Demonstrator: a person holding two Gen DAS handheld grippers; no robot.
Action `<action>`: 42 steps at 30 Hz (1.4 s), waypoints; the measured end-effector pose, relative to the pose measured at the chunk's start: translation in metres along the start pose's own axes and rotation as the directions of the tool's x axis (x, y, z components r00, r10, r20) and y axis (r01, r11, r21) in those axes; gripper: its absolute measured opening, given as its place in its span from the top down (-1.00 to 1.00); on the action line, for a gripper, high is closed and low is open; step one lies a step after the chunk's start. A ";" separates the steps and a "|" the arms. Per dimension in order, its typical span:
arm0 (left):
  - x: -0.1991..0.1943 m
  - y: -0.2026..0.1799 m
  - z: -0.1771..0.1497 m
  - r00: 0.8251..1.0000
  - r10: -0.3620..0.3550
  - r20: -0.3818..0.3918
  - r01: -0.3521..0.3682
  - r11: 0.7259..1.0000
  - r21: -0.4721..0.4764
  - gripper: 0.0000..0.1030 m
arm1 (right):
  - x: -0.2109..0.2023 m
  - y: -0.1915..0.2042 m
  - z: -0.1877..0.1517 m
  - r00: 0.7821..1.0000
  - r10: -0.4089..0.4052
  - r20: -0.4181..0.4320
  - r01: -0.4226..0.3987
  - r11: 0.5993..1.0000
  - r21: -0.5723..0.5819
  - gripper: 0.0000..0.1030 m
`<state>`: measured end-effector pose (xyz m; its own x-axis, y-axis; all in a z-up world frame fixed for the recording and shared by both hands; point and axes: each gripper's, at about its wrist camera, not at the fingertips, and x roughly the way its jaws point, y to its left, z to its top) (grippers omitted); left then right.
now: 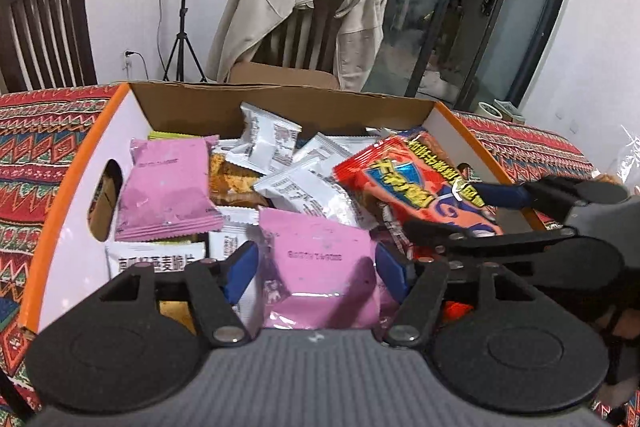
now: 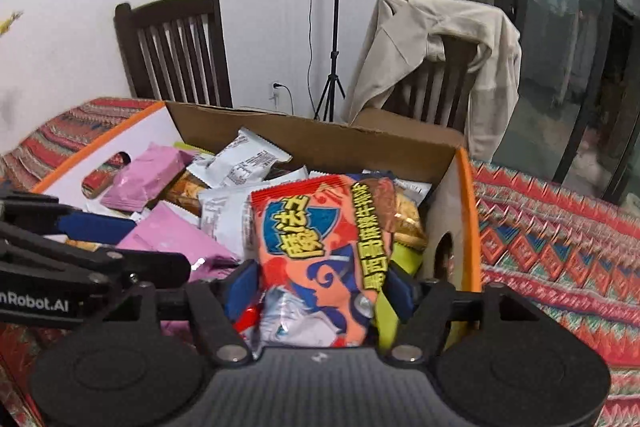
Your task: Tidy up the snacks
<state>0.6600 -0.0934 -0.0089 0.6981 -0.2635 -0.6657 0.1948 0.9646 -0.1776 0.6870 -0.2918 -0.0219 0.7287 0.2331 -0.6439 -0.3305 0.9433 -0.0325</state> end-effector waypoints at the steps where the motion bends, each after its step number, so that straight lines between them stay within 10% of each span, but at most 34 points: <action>1: -0.005 0.000 0.000 1.000 0.002 0.005 -0.002 1.000 -0.002 -0.31 | -0.003 0.002 0.001 1.000 -0.018 0.005 0.018 0.999 -0.029 -0.30; 22: -0.248 -0.020 -0.026 0.968 0.033 0.250 -0.088 0.973 0.214 -0.88 | -0.227 0.018 0.010 0.981 -0.035 0.189 0.058 0.991 -0.118 -0.69; 42: -0.420 -0.032 -0.217 0.901 0.043 0.431 -0.114 0.984 0.140 -1.00 | -0.405 0.110 -0.144 0.921 0.094 0.379 -0.088 0.996 -0.034 -0.92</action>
<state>0.2107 -0.0124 0.1191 0.9346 -0.1986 -0.2950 0.2085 0.9780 0.0024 0.2692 -0.3169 0.1252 0.8670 0.3932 -0.3060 -0.4136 0.9104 -0.0021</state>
